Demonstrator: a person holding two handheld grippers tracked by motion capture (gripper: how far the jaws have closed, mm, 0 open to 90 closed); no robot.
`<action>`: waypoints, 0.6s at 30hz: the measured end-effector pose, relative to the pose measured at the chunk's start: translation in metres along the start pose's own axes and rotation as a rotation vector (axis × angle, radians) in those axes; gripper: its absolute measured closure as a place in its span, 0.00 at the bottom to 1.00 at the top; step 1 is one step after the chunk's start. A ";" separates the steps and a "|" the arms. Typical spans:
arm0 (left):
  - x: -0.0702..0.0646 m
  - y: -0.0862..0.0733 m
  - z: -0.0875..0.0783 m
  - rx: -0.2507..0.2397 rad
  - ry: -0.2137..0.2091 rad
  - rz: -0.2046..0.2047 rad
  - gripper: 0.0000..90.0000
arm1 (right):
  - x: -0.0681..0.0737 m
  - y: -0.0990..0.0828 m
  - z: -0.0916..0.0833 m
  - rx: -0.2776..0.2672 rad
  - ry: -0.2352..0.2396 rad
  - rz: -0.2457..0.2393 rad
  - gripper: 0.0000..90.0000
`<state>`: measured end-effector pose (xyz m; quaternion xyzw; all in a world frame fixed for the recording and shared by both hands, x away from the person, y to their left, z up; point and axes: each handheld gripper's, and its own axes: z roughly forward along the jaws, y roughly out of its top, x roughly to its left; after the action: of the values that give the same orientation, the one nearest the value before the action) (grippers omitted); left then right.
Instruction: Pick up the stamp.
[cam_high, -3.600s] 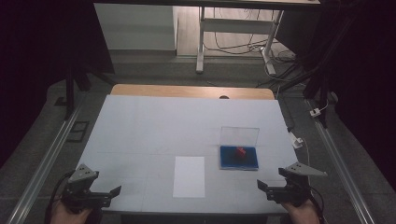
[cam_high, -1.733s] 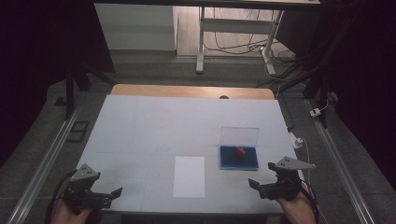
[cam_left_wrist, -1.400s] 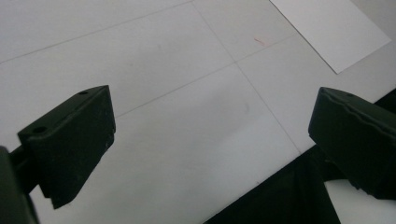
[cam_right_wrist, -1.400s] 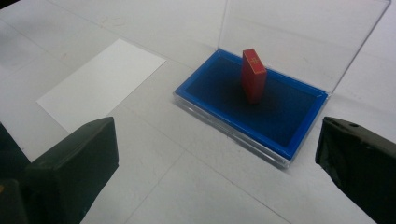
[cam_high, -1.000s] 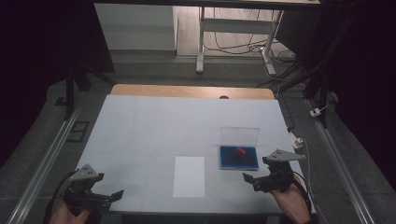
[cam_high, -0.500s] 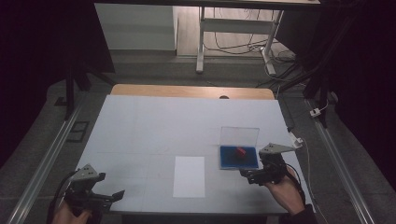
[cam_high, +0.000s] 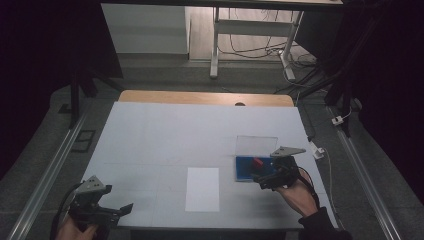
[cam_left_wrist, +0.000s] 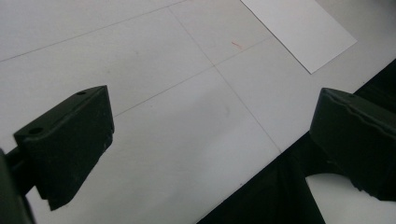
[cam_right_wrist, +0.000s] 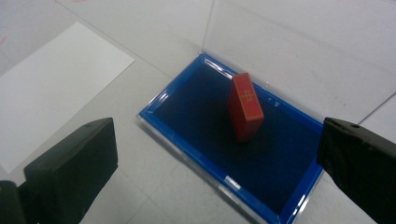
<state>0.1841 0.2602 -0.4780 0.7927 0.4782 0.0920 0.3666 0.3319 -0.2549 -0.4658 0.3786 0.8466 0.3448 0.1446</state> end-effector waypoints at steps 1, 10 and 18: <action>0.000 0.000 0.000 0.001 0.000 0.000 0.00 | -0.001 0.001 0.002 0.004 -0.001 0.002 0.00; 0.000 0.000 0.001 0.007 0.008 -0.002 0.01 | -0.009 0.009 0.020 0.032 0.005 -0.011 0.00; 0.001 0.000 0.000 0.004 0.000 -0.006 0.01 | -0.014 0.014 0.034 0.060 -0.012 -0.027 0.00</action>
<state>0.1847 0.2604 -0.4783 0.7921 0.4808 0.0901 0.3651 0.3660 -0.2426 -0.4813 0.3736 0.8607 0.3150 0.1429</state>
